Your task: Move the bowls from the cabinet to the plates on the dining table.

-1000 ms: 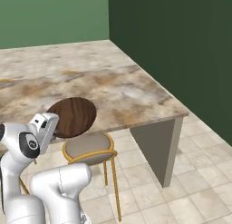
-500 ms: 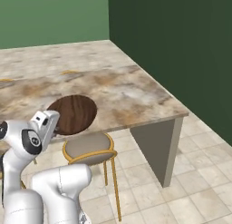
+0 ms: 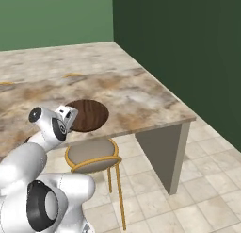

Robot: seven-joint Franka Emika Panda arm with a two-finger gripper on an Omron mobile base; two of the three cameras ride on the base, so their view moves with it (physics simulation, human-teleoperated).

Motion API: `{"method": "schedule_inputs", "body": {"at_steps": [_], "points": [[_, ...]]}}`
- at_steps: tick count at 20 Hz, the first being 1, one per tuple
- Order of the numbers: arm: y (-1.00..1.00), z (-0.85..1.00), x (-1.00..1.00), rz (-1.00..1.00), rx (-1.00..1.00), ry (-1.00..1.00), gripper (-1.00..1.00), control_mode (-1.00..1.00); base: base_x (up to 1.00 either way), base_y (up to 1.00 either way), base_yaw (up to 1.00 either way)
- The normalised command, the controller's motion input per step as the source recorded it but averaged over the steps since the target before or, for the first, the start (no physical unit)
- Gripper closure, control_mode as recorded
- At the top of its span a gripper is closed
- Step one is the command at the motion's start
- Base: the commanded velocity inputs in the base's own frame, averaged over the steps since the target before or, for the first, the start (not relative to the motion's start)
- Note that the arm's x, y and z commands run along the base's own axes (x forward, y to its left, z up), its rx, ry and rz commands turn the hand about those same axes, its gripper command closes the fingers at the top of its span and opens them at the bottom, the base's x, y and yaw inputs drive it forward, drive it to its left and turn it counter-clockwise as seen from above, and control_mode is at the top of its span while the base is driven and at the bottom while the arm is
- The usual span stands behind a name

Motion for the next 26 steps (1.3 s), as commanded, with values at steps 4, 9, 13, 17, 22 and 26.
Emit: {"method": "schedule_inputs", "body": {"at_steps": [4, 9, 13, 17, 22, 26], "points": [[0.24, -0.19, 0.60, 0.02, 0.02, 0.10, 1.00, -1.00, 0.00, 0.00, 0.00], [0.34, 0.00, 0.05, 0.02, -0.01, 0.00, 1.00, -1.00, 0.00, 0.00, 0.00], [0.24, 0.00, 0.01, 0.05, -0.07, 0.00, 1.00, -1.00, 0.00, 0.00, 0.00], [0.05, 0.00, 0.33, 0.06, -0.07, 0.00, 1.00, -1.00, 0.00, 0.00, 0.00], [0.00, 0.00, 0.37, 0.04, -0.03, 0.00, 1.00, -1.00, 0.00, 0.00, 0.00], [0.02, 0.00, 0.18, 0.03, 0.00, 0.00, 1.00, -1.00, 0.00, 0.00, 0.00]]}}
